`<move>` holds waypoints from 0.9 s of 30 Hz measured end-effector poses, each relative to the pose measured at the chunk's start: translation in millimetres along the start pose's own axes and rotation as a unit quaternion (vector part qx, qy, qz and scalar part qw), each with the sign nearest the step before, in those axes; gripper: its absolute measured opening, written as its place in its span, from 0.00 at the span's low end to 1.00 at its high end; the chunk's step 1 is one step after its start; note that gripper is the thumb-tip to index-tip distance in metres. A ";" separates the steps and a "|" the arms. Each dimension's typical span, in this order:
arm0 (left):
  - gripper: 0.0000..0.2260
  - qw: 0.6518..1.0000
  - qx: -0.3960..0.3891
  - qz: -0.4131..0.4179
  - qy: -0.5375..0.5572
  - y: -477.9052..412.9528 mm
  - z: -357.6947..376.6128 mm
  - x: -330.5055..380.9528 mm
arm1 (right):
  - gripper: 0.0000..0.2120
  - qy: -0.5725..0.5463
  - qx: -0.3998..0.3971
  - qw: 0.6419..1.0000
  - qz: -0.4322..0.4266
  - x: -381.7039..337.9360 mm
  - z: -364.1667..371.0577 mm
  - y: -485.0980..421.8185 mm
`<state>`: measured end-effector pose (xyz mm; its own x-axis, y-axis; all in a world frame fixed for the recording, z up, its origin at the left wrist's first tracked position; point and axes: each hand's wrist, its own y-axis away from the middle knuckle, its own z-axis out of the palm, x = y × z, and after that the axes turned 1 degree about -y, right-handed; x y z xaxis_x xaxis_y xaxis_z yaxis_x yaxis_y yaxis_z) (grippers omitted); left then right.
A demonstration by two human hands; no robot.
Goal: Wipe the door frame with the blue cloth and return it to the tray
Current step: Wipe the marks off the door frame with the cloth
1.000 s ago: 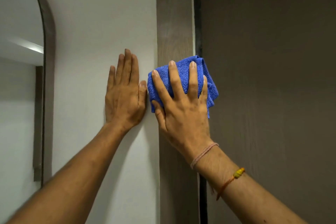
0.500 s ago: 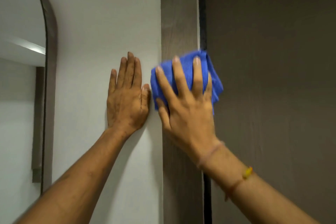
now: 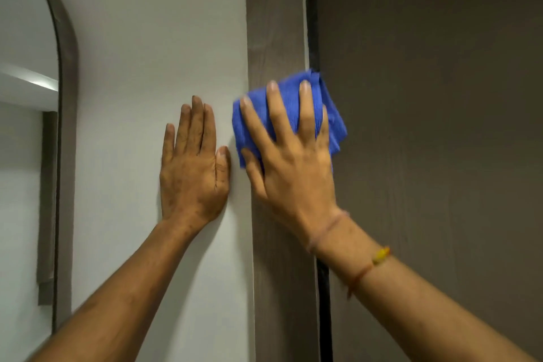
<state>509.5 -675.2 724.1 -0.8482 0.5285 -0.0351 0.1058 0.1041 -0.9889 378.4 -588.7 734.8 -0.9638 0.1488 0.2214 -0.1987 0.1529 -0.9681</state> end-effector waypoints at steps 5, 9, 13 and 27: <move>0.27 1.000 -0.004 -0.001 0.000 1.2 -2.2 0.5 | 0.29 0.007 -0.030 0.999 -0.040 3.3 -2.7 26.1; 0.27 1.000 -0.004 -0.002 -0.002 2.2 -0.7 0.4 | 0.29 -0.004 -0.035 0.999 -0.021 12.0 -8.1 -38.5; 0.27 1.000 0.002 0.000 -0.002 3.3 0.5 -0.2 | 0.29 -0.004 -0.014 1.000 0.018 4.7 -3.7 -44.2; 0.27 1.000 0.002 -0.002 0.000 6.4 0.3 -0.9 | 0.29 0.002 -0.028 0.999 0.028 2.7 -3.9 -54.3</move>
<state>510.9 -675.2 717.8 -0.8490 0.5274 -0.0309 0.1004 0.1036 -0.9895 387.3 -592.7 788.4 -0.9722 0.1630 0.1682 -0.1347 0.1982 -0.9709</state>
